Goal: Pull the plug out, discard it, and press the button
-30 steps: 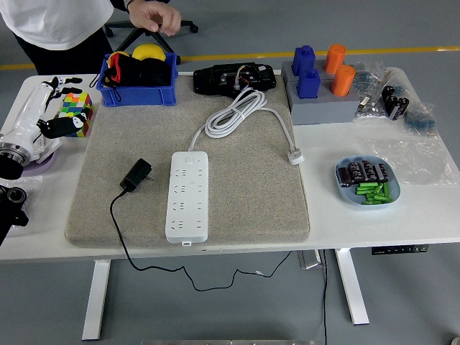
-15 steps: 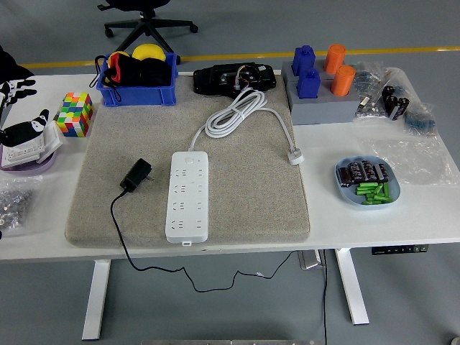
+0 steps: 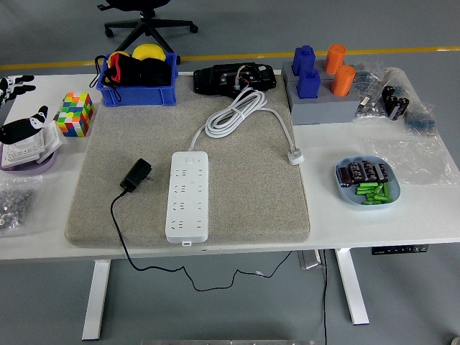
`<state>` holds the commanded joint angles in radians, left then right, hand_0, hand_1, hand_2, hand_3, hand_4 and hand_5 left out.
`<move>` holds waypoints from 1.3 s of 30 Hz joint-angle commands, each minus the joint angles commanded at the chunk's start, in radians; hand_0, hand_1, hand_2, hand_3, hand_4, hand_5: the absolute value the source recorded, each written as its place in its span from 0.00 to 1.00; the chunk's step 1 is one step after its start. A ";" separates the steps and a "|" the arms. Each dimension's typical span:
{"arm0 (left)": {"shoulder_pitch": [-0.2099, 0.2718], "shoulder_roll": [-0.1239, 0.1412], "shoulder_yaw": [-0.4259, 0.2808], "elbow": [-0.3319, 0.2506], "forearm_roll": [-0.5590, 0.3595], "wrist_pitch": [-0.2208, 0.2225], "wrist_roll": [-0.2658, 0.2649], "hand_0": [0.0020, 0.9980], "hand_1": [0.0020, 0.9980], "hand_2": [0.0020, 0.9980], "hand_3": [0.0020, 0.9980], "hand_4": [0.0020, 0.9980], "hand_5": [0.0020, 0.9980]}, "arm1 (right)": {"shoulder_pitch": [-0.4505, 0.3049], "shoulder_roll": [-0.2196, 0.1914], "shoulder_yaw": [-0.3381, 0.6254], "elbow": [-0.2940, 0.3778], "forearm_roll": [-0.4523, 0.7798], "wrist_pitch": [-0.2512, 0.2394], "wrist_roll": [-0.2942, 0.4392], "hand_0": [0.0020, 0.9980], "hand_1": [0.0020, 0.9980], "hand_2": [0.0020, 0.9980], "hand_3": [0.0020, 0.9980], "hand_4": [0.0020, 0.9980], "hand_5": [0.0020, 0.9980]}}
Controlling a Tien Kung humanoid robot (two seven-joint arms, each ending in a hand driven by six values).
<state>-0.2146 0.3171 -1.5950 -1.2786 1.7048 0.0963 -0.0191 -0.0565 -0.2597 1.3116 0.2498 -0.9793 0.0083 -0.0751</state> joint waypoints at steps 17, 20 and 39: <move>0.011 -0.006 -0.026 -0.014 0.015 -0.018 0.020 0.81 0.79 0.73 0.78 0.65 0.00 | -0.007 0.008 0.011 -0.001 -0.004 0.001 -0.001 0.73 0.68 0.66 0.65 0.75 0.61; 0.012 -0.006 -0.029 -0.020 0.016 -0.021 0.025 0.81 0.79 0.73 0.78 0.65 0.00 | -0.006 0.006 0.011 0.000 -0.004 0.001 -0.001 0.72 0.68 0.66 0.65 0.75 0.61; 0.019 -0.005 -0.019 -0.038 0.020 -0.033 0.040 0.81 0.79 0.73 0.78 0.65 0.00 | -0.001 0.005 0.014 0.000 -0.003 0.002 -0.002 0.73 0.68 0.66 0.65 0.75 0.61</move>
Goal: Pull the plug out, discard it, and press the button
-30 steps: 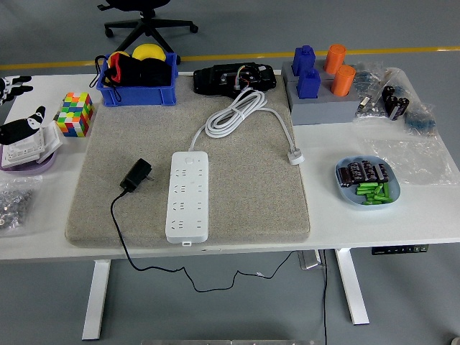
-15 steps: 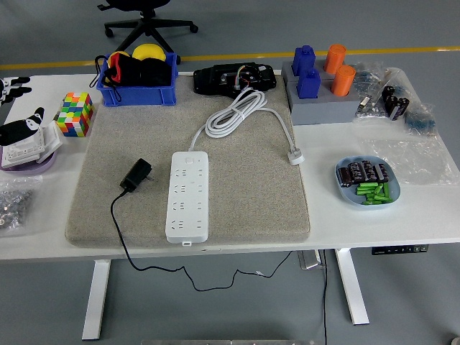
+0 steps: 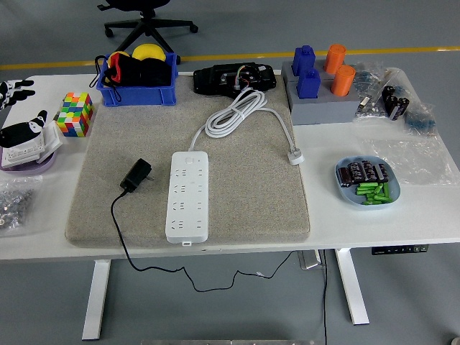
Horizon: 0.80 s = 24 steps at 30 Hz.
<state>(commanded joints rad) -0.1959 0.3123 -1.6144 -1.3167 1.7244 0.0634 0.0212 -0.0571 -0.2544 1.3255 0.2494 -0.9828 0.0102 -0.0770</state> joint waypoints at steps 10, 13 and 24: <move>0.000 0.000 -0.002 0.001 0.004 -0.006 0.007 0.81 0.78 0.73 0.78 0.65 0.00 | 0.003 0.004 -0.001 0.000 0.000 0.000 0.000 0.73 0.68 0.66 0.65 0.75 0.61; 0.000 0.001 -0.002 0.001 0.004 -0.006 0.007 0.81 0.78 0.73 0.78 0.65 0.00 | 0.002 0.002 -0.002 -0.002 0.000 0.000 -0.001 0.73 0.68 0.66 0.65 0.75 0.61; 0.000 -0.001 -0.005 0.004 0.002 -0.005 0.005 0.81 0.78 0.73 0.78 0.65 0.00 | 0.001 0.003 -0.001 -0.002 -0.001 0.003 -0.003 0.73 0.68 0.66 0.65 0.75 0.61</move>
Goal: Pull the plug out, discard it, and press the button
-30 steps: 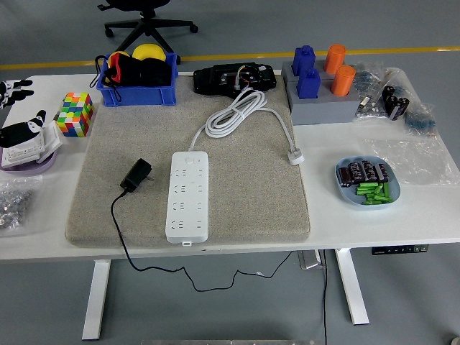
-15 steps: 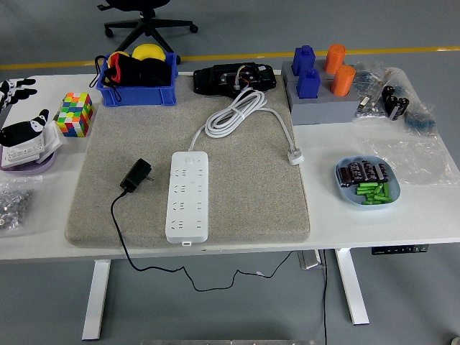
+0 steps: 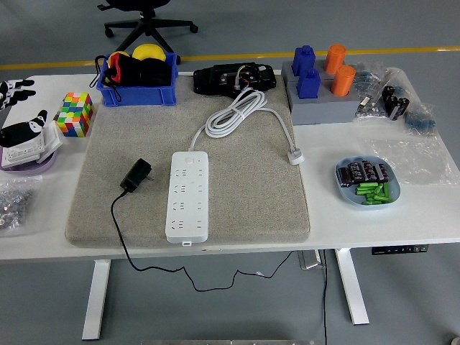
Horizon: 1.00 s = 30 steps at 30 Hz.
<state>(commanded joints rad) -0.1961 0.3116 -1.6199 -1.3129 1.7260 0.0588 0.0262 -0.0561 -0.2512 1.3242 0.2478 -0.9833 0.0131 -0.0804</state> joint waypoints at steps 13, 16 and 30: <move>0.004 -0.001 -0.003 -0.001 -0.007 0.000 -0.003 0.81 0.78 0.73 0.77 0.65 0.00 | 0.000 0.000 -0.002 0.000 0.000 0.001 -0.001 0.73 0.68 0.66 0.65 0.75 0.61; 0.001 -0.001 -0.006 -0.002 -0.012 0.001 -0.008 0.81 0.78 0.73 0.77 0.65 0.00 | 0.005 -0.001 -0.005 -0.001 0.001 0.000 -0.001 0.73 0.68 0.66 0.65 0.75 0.61; -0.001 0.007 0.014 -0.002 -0.012 0.002 -0.010 0.81 0.78 0.73 0.76 0.65 0.00 | 0.005 -0.010 -0.031 -0.002 0.013 -0.006 0.008 0.73 0.68 0.66 0.65 0.75 0.61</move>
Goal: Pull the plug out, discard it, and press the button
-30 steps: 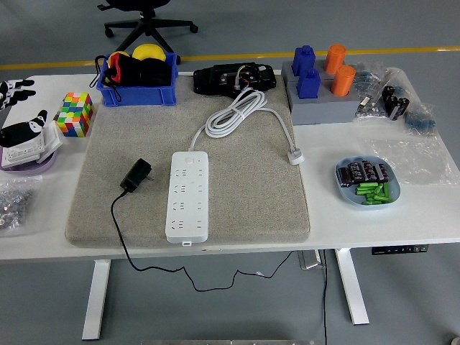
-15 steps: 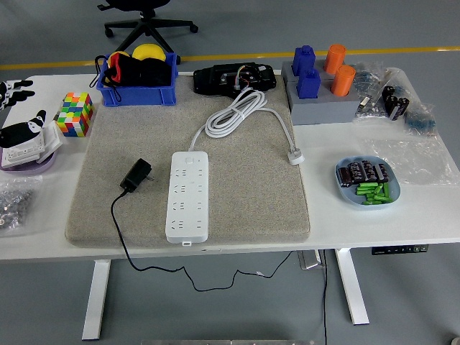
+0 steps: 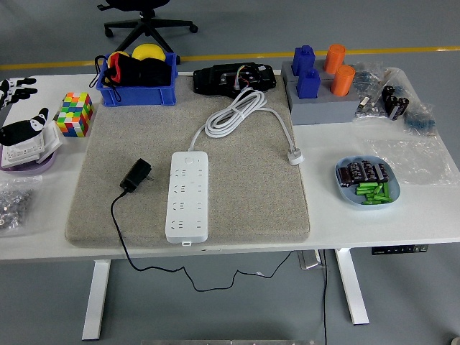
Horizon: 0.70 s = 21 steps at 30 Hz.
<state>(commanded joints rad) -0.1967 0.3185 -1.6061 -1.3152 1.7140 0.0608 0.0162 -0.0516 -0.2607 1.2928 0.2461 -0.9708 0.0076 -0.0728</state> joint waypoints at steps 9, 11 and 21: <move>-0.002 0.002 0.004 0.002 0.001 -0.001 0.001 0.81 0.78 0.73 0.76 0.65 0.00 | 0.003 0.000 0.006 0.000 0.000 -0.003 0.003 0.73 0.68 0.66 0.65 0.75 0.61; 0.002 0.001 0.002 0.001 0.001 -0.001 0.001 0.81 0.78 0.73 0.76 0.65 0.00 | 0.003 0.000 0.008 -0.001 -0.001 -0.004 0.004 0.73 0.68 0.66 0.65 0.75 0.61; 0.014 -0.002 -0.003 -0.011 0.001 -0.001 0.001 0.81 0.77 0.73 0.75 0.65 0.00 | -0.001 0.006 0.012 0.001 -0.002 -0.010 0.011 0.72 0.68 0.66 0.65 0.75 0.61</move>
<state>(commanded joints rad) -0.1830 0.3170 -1.6094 -1.3261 1.7148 0.0603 0.0172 -0.0524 -0.2544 1.3044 0.2475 -0.9729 -0.0021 -0.0616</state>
